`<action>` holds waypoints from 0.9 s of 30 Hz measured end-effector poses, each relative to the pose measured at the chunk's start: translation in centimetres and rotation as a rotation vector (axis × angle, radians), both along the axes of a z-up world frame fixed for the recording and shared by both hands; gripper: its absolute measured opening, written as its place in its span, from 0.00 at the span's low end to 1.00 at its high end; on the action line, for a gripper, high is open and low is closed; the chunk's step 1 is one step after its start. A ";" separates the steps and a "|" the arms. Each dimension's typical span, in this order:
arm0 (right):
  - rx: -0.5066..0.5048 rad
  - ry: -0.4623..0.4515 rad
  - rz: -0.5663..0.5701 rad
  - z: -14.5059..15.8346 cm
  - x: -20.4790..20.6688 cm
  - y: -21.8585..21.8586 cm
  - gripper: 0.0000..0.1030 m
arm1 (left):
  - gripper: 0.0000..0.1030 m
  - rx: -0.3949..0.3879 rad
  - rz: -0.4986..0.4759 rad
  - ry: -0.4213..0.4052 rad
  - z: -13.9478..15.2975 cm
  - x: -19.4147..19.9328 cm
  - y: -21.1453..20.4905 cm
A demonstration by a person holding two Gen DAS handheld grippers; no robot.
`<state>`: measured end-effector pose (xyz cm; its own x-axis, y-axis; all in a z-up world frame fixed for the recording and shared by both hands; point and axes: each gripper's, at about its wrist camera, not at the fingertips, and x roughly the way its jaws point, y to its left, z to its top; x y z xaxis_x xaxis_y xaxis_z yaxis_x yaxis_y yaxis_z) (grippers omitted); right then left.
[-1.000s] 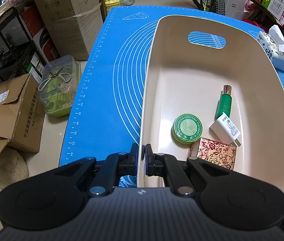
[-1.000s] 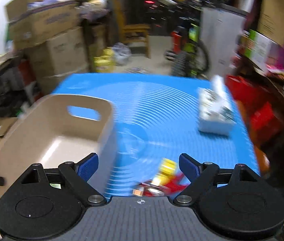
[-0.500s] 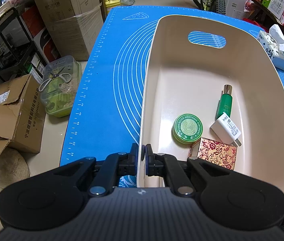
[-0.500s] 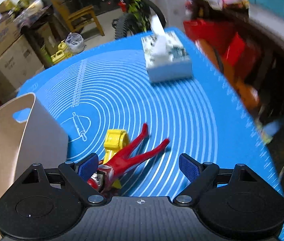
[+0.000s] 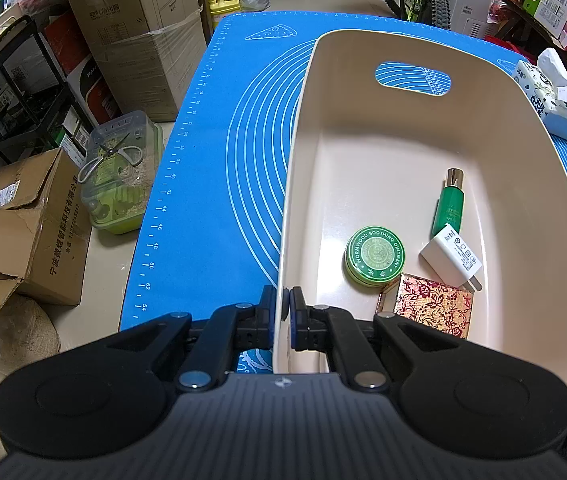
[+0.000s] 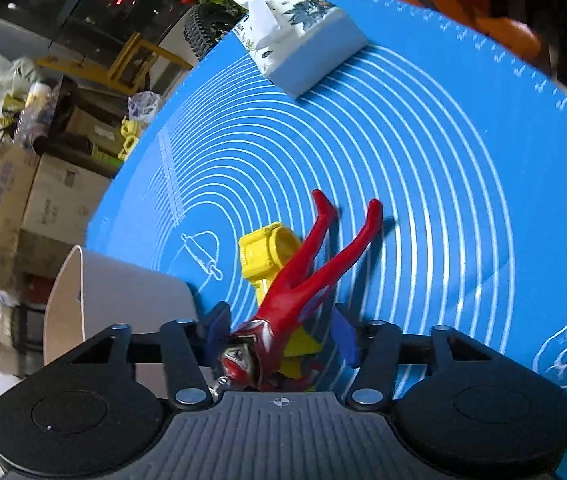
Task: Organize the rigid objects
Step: 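Move the right tool to the red toy figure and grasp its head, then carry the red figure over the bin and release it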
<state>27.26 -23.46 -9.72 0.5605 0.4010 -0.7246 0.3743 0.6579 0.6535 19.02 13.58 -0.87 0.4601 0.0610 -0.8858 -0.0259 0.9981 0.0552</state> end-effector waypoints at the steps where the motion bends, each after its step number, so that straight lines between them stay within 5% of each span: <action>1: 0.004 0.000 -0.005 -0.2 0.1 0.2 0.49 | 0.08 0.000 0.000 0.000 0.0 0.0 0.0; 5: 0.017 -0.027 -0.020 -0.3 0.2 0.2 0.32 | 0.08 0.000 0.000 0.000 0.0 0.0 0.0; 16: -0.152 -0.114 0.078 3.0 -0.9 0.8 0.32 | 0.08 0.000 0.000 0.000 0.0 0.0 0.0; 27: -0.165 -0.270 0.145 8.3 -3.4 2.0 0.32 | 0.08 0.000 0.000 0.000 0.0 0.0 0.0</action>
